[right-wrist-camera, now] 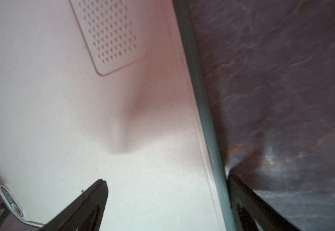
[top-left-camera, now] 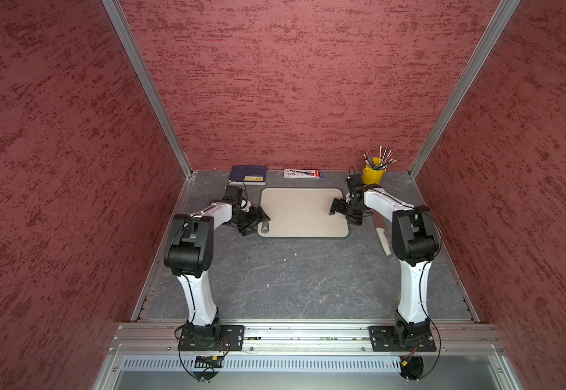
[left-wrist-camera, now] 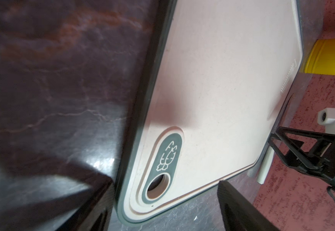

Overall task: Align the knife with the edge of the cutting board
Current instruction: Move the work surface to the center of the board.

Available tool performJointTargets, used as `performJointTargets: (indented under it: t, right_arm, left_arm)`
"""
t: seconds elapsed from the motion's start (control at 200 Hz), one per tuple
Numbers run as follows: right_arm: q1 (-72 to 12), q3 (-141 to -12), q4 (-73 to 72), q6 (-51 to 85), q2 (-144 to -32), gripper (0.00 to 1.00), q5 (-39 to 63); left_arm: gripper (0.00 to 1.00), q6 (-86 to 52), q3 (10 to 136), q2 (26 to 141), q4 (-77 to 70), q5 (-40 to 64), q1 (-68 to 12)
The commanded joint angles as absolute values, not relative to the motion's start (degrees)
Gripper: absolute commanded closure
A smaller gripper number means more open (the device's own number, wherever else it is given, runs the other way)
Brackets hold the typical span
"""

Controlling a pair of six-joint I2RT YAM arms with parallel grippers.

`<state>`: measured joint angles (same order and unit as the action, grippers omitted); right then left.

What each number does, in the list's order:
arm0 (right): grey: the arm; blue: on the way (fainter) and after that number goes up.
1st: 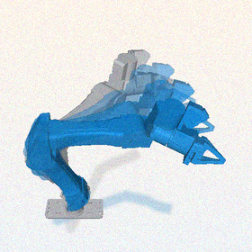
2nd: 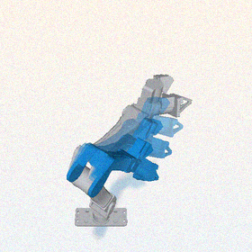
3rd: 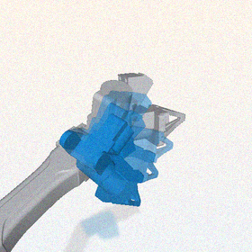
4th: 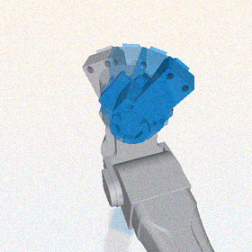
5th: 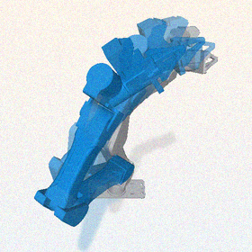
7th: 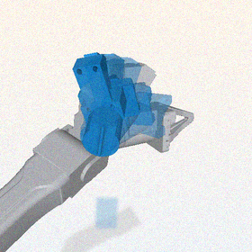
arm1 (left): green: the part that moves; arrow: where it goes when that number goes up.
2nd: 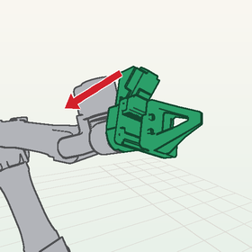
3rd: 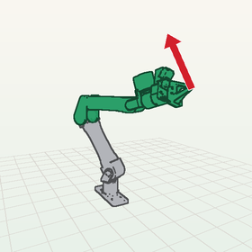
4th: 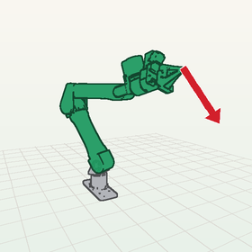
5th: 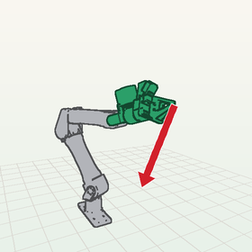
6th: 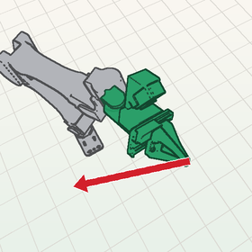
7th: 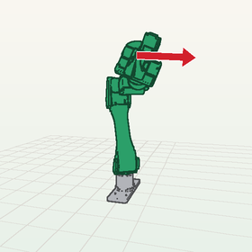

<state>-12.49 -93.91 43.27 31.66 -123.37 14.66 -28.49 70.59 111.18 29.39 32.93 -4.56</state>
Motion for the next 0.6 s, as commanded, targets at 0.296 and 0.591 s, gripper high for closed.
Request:
performJointTargets:
  t: [0.296,0.591]
  right_arm:
    - [-8.90,-99.36,46.86,33.33,-126.30,0.02,25.31]
    - [-8.50,-96.25,45.23,34.18,-125.74,0.02,27.69]
  left_arm:
    - [0.10,-26.54,75.11,115.95,39.83,36.69,-0.97]
    - [0.10,-27.01,76.85,118.94,38.82,37.79,-3.28]
